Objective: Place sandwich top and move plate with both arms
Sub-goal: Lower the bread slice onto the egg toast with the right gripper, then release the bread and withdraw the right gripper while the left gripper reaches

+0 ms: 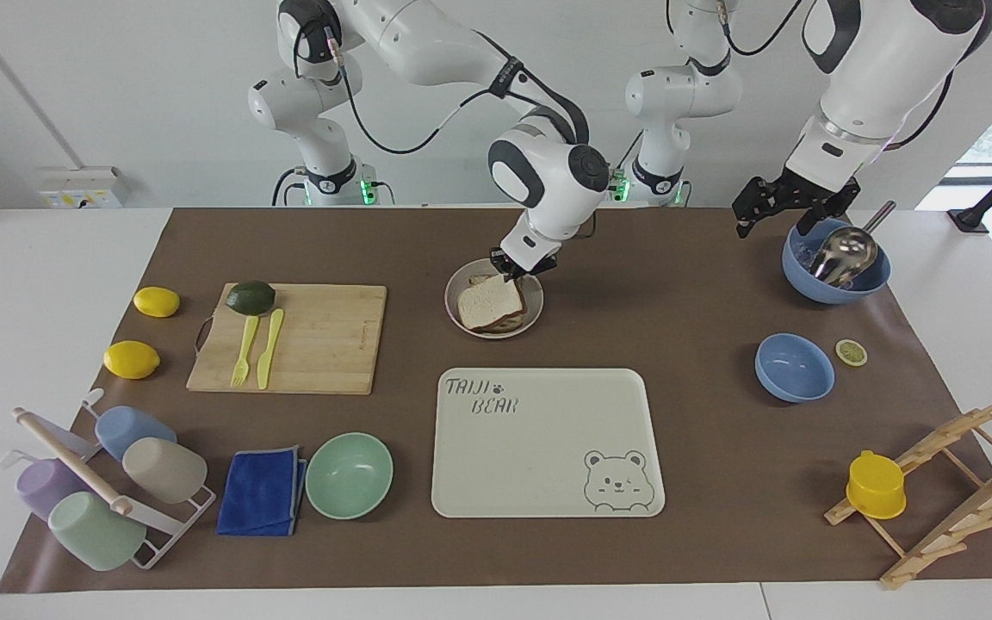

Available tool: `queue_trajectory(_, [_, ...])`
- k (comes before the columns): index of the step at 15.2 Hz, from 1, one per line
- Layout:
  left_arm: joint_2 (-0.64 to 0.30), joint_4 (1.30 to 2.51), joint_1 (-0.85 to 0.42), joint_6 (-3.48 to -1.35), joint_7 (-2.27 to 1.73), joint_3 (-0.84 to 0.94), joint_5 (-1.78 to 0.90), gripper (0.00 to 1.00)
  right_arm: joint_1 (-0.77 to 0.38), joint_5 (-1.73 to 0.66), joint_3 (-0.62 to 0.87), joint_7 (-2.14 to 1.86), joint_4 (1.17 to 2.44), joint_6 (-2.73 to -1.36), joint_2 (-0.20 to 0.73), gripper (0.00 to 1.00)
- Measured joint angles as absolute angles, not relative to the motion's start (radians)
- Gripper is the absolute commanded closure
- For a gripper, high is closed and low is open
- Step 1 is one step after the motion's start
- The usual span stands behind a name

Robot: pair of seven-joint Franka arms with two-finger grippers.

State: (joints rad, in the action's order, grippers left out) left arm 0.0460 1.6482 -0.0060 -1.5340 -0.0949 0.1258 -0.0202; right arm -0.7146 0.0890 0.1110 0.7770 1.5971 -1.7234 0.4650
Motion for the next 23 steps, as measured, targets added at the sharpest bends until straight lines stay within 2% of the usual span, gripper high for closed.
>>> queue_trajectory(1, [0.046,1.648,-0.006,-1.534,-0.095,0.126,-0.02,0.0,-0.715,0.085,0.111,0.781,1.611,-1.736,0.463,0.87])
queue_trajectory(2, [0.046,1.648,-0.006,-1.534,-0.095,0.126,-0.02,0.0,-0.715,0.082,0.111,0.786,1.618,-1.743,0.46,0.64])
queue_trajectory(3, [0.046,1.648,-0.006,-1.534,-0.095,0.126,-0.02,0.0,-0.715,0.08,0.112,0.788,1.622,-1.747,0.456,0.54])
queue_trajectory(4, [0.046,1.648,-0.006,-1.534,-0.095,0.126,-0.02,0.0,-0.715,0.079,0.114,0.789,1.622,-1.748,0.452,0.25])
queue_trajectory(5, [0.046,1.648,-0.006,-1.534,-0.095,0.126,-0.02,0.0,-0.715,0.076,0.117,0.791,1.621,-1.749,0.447,0.01])
queue_trajectory(8, [0.046,1.648,-0.006,-1.534,-0.095,0.126,-0.02,0.0,-0.706,0.065,0.121,0.797,1.604,-1.75,0.416,0.0])
queue_trajectory(10, [0.046,1.648,-0.006,-1.534,-0.095,0.126,-0.02,0.0,-0.66,0.064,0.121,0.796,1.595,-1.747,0.364,0.0])
queue_trajectory(14, [0.046,1.648,-0.006,-1.534,-0.095,0.126,-0.02,0.0,-0.481,0.064,0.12,0.728,1.595,-1.7,0.24,0.0])
queue_trajectory(18, [0.046,1.648,-0.006,-1.534,-0.095,0.126,-0.02,0.0,-0.334,0.062,0.12,0.702,1.595,-1.669,0.163,0.0])
queue_trajectory(21, [0.046,1.648,-0.006,-1.534,-0.095,0.126,-0.02,0.0,-0.266,0.062,0.12,0.659,1.594,-1.567,0.08,0.0])
queue_trajectory(23, [0.046,1.652,-0.006,-1.534,-0.095,0.126,-0.02,0.0,-0.183,0.062,0.119,0.546,1.598,-1.518,0.03,0.0])
